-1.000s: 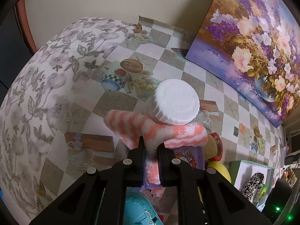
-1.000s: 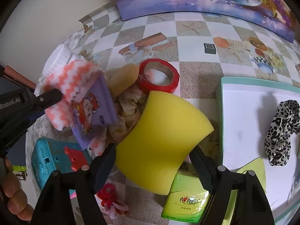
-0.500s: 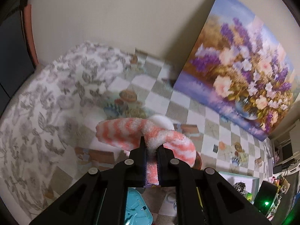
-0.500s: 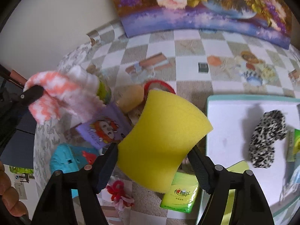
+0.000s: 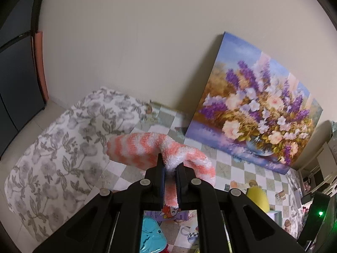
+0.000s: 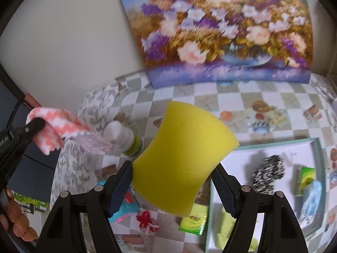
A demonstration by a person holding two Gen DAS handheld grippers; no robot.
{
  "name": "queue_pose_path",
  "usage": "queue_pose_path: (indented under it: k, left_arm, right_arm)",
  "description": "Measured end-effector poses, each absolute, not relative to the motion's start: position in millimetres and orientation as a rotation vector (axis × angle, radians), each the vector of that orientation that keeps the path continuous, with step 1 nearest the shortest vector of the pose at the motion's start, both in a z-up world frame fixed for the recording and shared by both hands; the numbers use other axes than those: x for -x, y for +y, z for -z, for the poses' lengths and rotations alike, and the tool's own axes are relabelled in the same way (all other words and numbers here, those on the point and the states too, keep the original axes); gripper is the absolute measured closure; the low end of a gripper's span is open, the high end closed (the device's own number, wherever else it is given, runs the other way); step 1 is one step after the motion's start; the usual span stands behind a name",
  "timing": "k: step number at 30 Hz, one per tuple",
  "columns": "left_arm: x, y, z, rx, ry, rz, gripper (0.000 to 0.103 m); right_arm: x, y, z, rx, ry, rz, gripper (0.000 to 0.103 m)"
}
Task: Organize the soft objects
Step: 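Lift the cloth and sponge and carry both over the white tray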
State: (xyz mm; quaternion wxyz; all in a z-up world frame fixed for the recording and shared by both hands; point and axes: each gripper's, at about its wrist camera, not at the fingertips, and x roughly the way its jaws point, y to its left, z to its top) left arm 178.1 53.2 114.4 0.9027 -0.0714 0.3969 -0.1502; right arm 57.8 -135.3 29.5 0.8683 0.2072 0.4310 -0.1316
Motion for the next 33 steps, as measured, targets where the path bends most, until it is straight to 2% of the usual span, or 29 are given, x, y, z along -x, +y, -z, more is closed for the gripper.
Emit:
queue_pose_path:
  k: [15,33]
  left_arm:
    - [-142.8,10.1,-148.8,0.090,0.765,0.413,0.094]
    - [-77.7,-101.4,-165.6,-0.067,0.759,0.657,0.094]
  right_arm:
    - [-6.7,-211.7,-58.4,-0.477,0.829,0.433,0.026]
    - [85.5,-319.4,-77.8,-0.618,0.743,0.653,0.026]
